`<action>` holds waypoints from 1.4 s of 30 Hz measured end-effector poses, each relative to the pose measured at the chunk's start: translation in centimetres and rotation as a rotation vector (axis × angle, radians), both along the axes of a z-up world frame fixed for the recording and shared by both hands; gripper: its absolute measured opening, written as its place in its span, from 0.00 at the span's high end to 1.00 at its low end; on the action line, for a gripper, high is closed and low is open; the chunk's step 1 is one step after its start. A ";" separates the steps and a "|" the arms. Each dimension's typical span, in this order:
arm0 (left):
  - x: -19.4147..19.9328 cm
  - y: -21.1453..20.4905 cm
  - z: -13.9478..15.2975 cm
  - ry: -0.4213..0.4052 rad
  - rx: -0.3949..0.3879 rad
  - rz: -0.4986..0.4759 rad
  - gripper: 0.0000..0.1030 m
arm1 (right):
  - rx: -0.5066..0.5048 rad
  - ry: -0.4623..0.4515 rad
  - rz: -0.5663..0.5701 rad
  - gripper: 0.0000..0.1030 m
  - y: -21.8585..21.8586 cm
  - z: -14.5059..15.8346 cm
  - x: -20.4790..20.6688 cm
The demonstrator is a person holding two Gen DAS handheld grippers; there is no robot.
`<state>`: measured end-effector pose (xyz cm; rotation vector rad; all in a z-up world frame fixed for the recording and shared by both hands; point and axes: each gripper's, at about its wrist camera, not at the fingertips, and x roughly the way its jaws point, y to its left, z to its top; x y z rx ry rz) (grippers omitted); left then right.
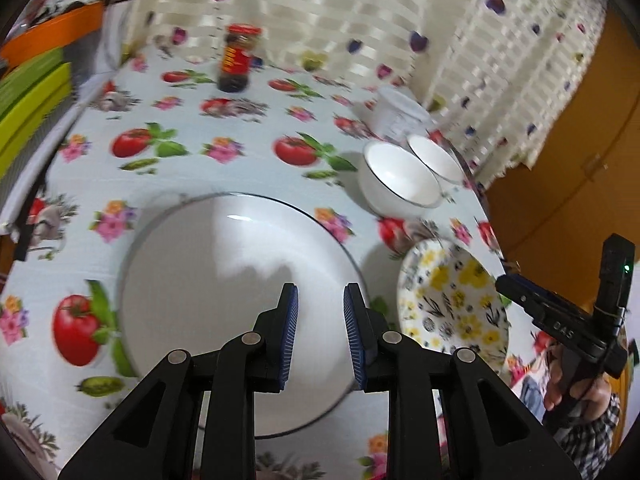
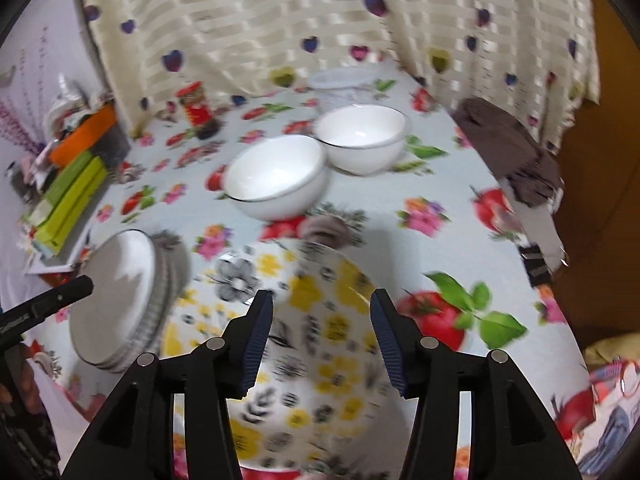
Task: Organize plates and bowls
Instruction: 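Set the plate stack down beside the floral bowl and open both grippers, then move both grippers over the floral bowl toward the white bowls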
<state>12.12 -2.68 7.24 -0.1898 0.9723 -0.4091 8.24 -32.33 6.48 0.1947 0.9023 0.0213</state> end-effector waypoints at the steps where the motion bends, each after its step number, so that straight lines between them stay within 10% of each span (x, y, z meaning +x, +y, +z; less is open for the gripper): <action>1: 0.0 -0.6 -0.2 0.005 -0.001 -0.012 0.76 | -0.006 0.004 -0.009 0.50 -0.4 -0.2 -0.2; 14: 1.7 -6.5 -2.1 0.057 0.033 -0.115 0.75 | 0.011 0.066 -0.038 0.48 -2.8 -3.9 0.0; 18: 2.1 -7.8 -2.5 0.073 0.052 -0.123 0.75 | 0.085 0.091 -0.021 0.82 -3.3 -4.9 0.6; 23: 2.4 -9.1 -2.7 0.086 0.071 -0.130 0.75 | 0.137 0.084 0.026 0.89 -3.6 -5.2 0.7; 39: 4.1 -11.3 -1.5 0.072 0.067 -0.115 0.75 | 0.154 0.100 0.016 0.88 -8.0 -5.0 0.3; 42: 5.1 -11.3 -1.0 0.063 0.069 -0.108 0.75 | 0.146 0.097 0.018 0.58 -8.5 -4.5 0.5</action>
